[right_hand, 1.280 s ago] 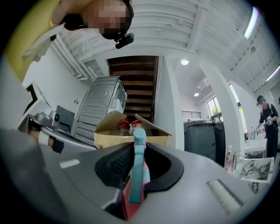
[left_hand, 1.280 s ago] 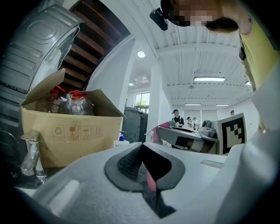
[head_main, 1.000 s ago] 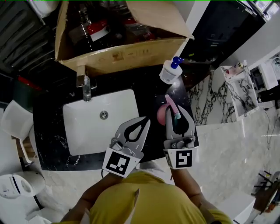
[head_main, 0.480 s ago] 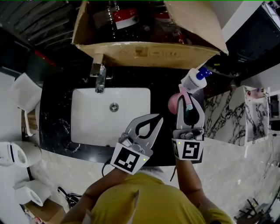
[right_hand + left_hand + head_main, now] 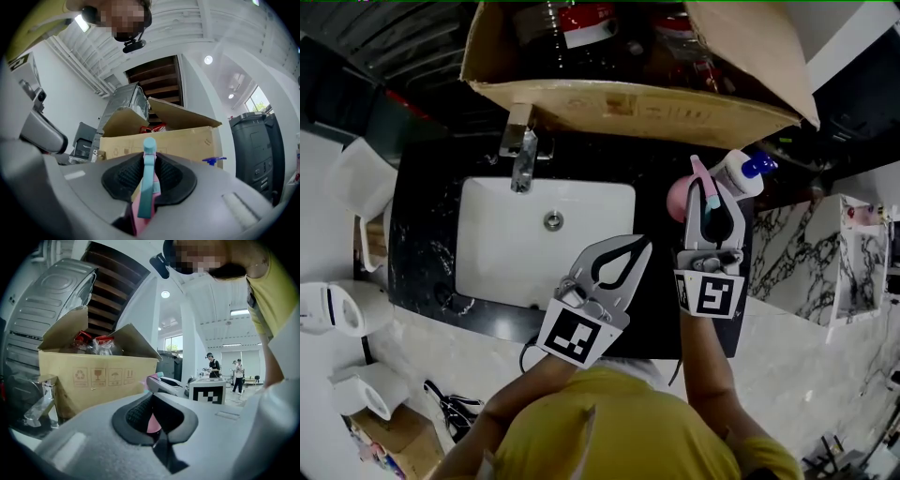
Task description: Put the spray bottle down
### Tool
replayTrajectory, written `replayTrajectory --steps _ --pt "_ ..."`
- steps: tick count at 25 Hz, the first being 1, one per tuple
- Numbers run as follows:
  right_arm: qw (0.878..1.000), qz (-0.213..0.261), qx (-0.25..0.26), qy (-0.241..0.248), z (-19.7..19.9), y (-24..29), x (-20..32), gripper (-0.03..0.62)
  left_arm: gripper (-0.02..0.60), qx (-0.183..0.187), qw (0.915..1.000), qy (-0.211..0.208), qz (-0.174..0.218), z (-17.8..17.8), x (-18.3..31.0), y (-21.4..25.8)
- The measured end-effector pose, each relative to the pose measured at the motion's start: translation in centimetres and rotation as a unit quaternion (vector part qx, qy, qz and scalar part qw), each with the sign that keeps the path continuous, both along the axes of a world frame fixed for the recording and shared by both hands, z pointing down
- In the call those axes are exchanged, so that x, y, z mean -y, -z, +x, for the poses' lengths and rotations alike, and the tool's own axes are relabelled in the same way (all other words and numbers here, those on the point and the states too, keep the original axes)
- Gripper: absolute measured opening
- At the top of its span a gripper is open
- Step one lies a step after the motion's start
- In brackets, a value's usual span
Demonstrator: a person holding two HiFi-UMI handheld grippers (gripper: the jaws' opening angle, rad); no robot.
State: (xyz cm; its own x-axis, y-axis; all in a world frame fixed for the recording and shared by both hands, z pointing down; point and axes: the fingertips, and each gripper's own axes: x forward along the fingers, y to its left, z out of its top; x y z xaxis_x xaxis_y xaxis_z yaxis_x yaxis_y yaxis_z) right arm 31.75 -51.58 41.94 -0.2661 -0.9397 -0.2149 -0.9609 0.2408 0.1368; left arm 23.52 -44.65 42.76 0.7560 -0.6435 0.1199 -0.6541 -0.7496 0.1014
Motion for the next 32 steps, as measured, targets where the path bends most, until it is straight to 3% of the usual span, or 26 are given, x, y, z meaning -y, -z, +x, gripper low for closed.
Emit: replayTrajectory --steps 20,28,32 --pt "1.0 0.004 0.02 -0.014 0.9 -1.3 2.5 0.066 0.003 0.016 0.9996 -0.012 -0.019 0.8 0.5 -2.1" --pt "0.998 -0.049 0.011 -0.027 1.5 -2.7 1.4 0.07 0.003 0.01 0.9995 -0.021 -0.022 0.9 0.0 -1.9" --pt "0.996 -0.09 -0.001 -0.017 1.1 -3.6 1.1 0.151 0.003 -0.001 0.9994 -0.026 -0.021 1.0 -0.4 -1.3"
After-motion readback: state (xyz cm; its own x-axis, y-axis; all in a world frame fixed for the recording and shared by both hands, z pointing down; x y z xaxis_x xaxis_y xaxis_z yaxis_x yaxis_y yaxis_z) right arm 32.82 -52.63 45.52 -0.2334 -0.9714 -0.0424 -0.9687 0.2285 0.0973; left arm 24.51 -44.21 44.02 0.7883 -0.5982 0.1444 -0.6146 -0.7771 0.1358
